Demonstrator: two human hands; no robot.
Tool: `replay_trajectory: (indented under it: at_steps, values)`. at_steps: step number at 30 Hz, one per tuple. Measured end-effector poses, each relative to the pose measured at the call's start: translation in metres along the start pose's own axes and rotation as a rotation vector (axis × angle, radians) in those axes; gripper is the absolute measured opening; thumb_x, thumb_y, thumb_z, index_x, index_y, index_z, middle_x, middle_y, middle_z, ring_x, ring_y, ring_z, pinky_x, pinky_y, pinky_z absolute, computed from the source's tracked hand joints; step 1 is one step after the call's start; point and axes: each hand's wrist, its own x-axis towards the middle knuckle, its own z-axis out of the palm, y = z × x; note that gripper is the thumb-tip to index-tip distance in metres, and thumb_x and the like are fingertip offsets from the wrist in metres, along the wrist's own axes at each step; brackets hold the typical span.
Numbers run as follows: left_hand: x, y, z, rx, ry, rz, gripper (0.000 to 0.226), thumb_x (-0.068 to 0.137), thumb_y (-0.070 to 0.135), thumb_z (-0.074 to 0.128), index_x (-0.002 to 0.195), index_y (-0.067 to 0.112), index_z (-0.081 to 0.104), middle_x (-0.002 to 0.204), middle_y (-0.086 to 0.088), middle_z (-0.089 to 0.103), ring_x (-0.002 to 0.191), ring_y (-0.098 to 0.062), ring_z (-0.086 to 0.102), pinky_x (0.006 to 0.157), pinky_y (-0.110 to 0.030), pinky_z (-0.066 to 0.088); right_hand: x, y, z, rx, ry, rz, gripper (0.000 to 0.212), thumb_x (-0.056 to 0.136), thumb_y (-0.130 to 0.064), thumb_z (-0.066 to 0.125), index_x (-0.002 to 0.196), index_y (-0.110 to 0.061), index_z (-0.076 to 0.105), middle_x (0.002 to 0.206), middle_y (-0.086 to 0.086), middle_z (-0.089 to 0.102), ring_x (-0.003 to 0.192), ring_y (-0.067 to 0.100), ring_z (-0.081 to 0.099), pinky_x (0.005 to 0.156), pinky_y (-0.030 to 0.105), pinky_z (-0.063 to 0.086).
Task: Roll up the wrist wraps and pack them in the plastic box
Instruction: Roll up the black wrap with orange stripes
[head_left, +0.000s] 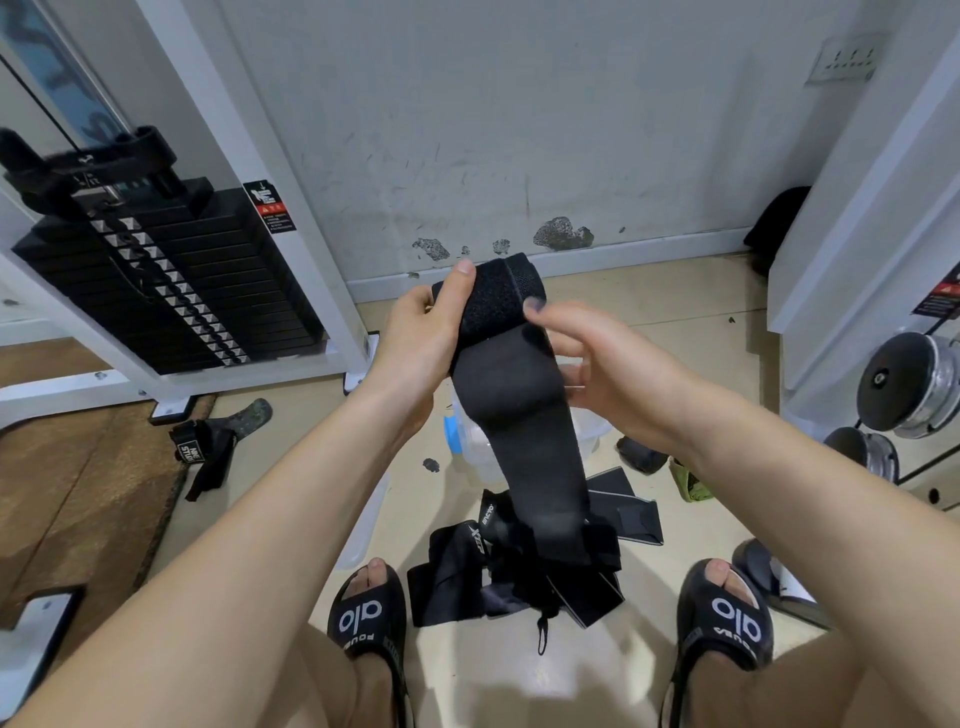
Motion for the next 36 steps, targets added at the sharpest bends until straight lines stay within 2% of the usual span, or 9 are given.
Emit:
replay_trajectory:
  at_steps: [5,9,13,17,22,25,29,33,36]
  values:
    - [-0.005,-0.004,0.005,0.077,-0.034,0.005,0.07,0.071,0.084,0.057,0.101,0.023,0.069,0.106,-0.004,0.076,0.105,-0.026,0.072,0.099,-0.055,0.055,0.0,-0.001,0.004,-0.104,0.197,-0.107,0.043,0.095,-0.051,0.066,0.114,-0.012,0.06,0.096,0.002,0.071,0.085,0.022,0.073,0.081,0.038,0.061]
    - [-0.005,-0.002,0.003,0.12,-0.063,0.027,0.073,0.072,0.087,0.054,0.102,0.022,0.068,0.109,-0.009,0.073,0.106,-0.027,0.071,0.101,-0.056,0.054,0.0,-0.002,0.004,-0.071,0.167,-0.077,0.039,0.094,-0.047,0.069,0.1,-0.013,0.051,0.095,0.008,0.064,0.084,0.026,0.069,0.089,0.05,0.059]
    - [-0.006,-0.005,0.002,0.163,-0.189,0.077,0.047,0.091,0.07,0.058,0.107,0.027,0.062,0.103,0.007,0.07,0.094,-0.008,0.069,0.083,-0.033,0.056,-0.002,-0.002,0.002,0.047,0.17,-0.082,0.026,0.097,-0.033,0.068,0.099,-0.016,0.048,0.088,0.005,0.062,0.082,0.024,0.062,0.078,0.044,0.047]
    - [-0.004,-0.006,-0.003,0.162,-0.243,0.099,0.04,0.098,0.057,0.059,0.119,0.023,0.058,0.113,0.004,0.071,0.099,-0.006,0.071,0.077,-0.027,0.056,-0.005,-0.005,0.0,0.16,0.14,-0.115,0.017,0.098,-0.022,0.067,0.104,-0.014,0.053,0.087,0.004,0.065,0.08,0.02,0.06,0.077,0.04,0.04]
    - [0.0,-0.007,-0.004,0.128,-0.283,0.034,0.066,0.089,0.075,0.053,0.128,0.023,0.06,0.12,0.004,0.073,0.113,-0.013,0.07,0.101,-0.042,0.054,-0.006,-0.003,0.003,0.122,0.109,-0.163,0.023,0.096,-0.009,0.068,0.114,-0.011,0.054,0.088,0.005,0.067,0.077,0.018,0.067,0.076,0.039,0.051]
    - [-0.001,-0.006,-0.005,0.128,-0.36,0.081,0.048,0.103,0.059,0.046,0.126,0.022,0.066,0.121,-0.001,0.075,0.116,-0.018,0.07,0.107,-0.047,0.052,-0.007,-0.004,0.002,0.108,0.104,-0.163,0.027,0.094,-0.005,0.068,0.118,-0.01,0.055,0.091,0.006,0.067,0.08,0.021,0.068,0.08,0.04,0.054]
    - [-0.004,-0.003,-0.006,0.231,-0.302,0.205,0.052,0.095,0.064,0.053,0.123,0.022,0.061,0.121,0.001,0.072,0.116,-0.016,0.068,0.104,-0.045,0.053,-0.006,-0.01,0.0,0.045,0.111,-0.115,0.033,0.099,-0.028,0.066,0.126,-0.011,0.058,0.094,0.001,0.066,0.079,0.017,0.069,0.086,0.041,0.053]
    - [-0.012,-0.001,0.0,0.423,-0.241,0.251,0.04,0.103,0.056,0.049,0.122,0.02,0.051,0.111,0.014,0.062,0.103,0.006,0.058,0.086,-0.021,0.048,-0.004,-0.013,0.008,0.043,0.139,-0.11,0.037,0.107,-0.052,0.037,0.111,-0.03,0.066,0.1,-0.009,0.077,0.093,0.008,0.074,0.088,0.033,0.058]
    - [-0.021,-0.009,0.013,0.363,-0.254,0.241,0.041,0.103,0.055,0.049,0.127,0.022,0.05,0.116,0.019,0.062,0.104,0.018,0.055,0.087,-0.012,0.045,0.004,-0.005,0.018,0.123,0.317,-0.094,0.042,0.1,-0.06,0.04,0.111,-0.03,0.067,0.11,-0.002,0.076,0.105,0.017,0.073,0.1,0.046,0.055]
